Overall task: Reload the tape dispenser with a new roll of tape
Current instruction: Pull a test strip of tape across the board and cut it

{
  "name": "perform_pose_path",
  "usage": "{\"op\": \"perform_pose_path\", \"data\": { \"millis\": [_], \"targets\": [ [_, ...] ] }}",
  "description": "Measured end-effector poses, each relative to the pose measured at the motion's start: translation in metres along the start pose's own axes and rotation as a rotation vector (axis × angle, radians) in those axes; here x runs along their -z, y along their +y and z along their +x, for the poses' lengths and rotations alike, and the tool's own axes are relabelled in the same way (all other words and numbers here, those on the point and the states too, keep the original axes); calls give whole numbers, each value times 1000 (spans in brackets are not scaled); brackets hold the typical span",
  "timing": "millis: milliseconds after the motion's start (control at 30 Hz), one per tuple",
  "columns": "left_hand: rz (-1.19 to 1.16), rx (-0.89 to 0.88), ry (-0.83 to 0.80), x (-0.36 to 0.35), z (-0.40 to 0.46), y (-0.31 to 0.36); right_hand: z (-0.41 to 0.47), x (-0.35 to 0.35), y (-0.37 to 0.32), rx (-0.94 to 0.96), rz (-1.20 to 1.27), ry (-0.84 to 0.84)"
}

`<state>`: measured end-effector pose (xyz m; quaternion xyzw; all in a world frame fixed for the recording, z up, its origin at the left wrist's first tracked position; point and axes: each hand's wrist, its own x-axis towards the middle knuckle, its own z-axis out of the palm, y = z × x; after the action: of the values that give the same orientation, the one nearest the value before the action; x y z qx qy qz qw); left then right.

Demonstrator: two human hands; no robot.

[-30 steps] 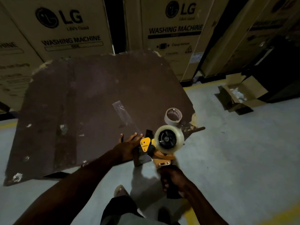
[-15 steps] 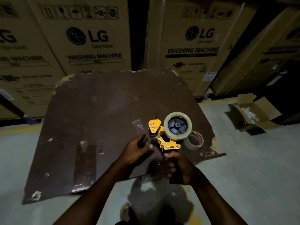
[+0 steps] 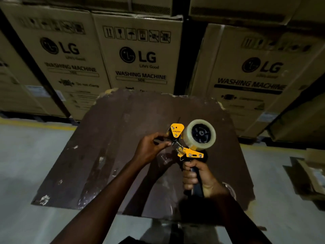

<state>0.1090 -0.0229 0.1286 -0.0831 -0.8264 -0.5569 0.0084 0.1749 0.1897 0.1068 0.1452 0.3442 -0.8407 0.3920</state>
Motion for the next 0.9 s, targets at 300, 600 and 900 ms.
{"op": "perform_pose_path", "data": {
  "millis": [300, 600, 900],
  "targets": [
    [38, -62, -270, 22, 50, 19, 5, 23, -50, -99, -68, -68],
    [93, -75, -506, 60, 88, 17, 20, 24, -59, -163, -59, -116],
    [89, 86, -735, 89, 114, 27, 30, 25, -58, -282, -115, -310]
  ]
}}
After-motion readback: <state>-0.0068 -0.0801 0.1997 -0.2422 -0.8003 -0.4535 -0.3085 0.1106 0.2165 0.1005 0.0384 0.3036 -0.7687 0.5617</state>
